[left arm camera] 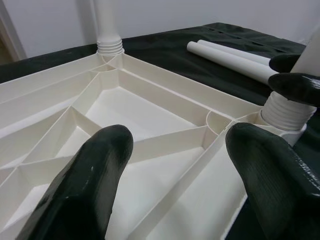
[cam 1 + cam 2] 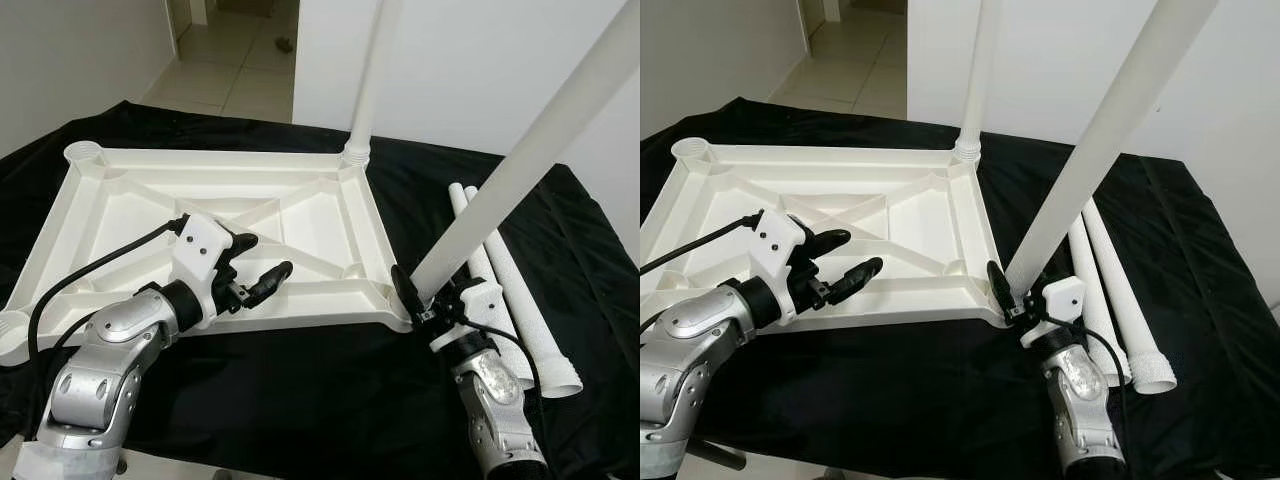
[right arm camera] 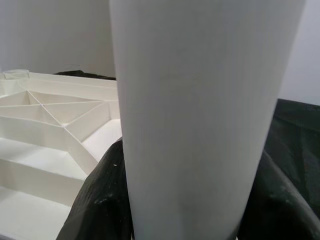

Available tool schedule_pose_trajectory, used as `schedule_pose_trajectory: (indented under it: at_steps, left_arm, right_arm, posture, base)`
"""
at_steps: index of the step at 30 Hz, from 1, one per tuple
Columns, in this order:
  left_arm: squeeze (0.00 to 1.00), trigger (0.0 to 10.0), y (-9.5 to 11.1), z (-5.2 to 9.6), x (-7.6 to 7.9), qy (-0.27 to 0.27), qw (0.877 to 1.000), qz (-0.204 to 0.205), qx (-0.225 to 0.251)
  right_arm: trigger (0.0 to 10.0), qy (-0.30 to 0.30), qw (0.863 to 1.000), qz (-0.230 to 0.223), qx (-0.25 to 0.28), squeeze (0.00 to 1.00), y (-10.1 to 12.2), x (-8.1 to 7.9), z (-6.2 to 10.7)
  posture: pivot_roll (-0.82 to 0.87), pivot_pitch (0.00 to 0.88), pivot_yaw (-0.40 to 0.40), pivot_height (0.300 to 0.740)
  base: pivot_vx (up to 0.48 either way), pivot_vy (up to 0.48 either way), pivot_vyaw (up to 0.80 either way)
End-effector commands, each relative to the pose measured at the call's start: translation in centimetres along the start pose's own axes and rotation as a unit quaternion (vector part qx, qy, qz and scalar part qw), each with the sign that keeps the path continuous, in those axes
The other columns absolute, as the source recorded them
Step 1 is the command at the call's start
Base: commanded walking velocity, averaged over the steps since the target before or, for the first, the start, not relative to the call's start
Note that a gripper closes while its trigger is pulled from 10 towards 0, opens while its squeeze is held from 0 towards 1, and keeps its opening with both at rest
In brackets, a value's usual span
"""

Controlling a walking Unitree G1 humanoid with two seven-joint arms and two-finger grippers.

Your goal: Building children table

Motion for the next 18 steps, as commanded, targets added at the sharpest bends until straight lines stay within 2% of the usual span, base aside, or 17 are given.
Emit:
schedule_pose_trajectory:
  at_steps: [1, 18]
  left_arm:
    - [0.0, 10.0, 0.26, 0.15, -0.24, 0.019, 1.0, -0.002, -0.002]
    - [0.0, 10.0, 0.31, 0.14, -0.17, 0.019, 1.0, 0.0, -0.002]
  right_arm:
    - [10.0, -0.09, 0.983, -0.072, -0.145, 0.0, -5.56, 2.13, 3.57]
    - [10.0, -0.108, 0.975, -0.094, -0.169, 0.0, -5.74, 2.65, 3.46]
  posture:
    - [0.19, 0.094, -0.033, 0.74]
    - [0.19, 0.095, -0.036, 0.74]
  base:
    - [0.0, 0.0, 0.0]
    - [0.0, 0.0, 0.0]
Point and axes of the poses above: a point about 5 cm out from each wrist's last joint towards the gripper, its own z axis pointing back from the gripper into the wrist, its own y axis along the axis of the wrist's last joint, x = y × z, the point moved 2 cm from there along -z, pointing out of the wrist towards the gripper, and after that the axes turned 13 degrees about -z, right-handed, at the moved point
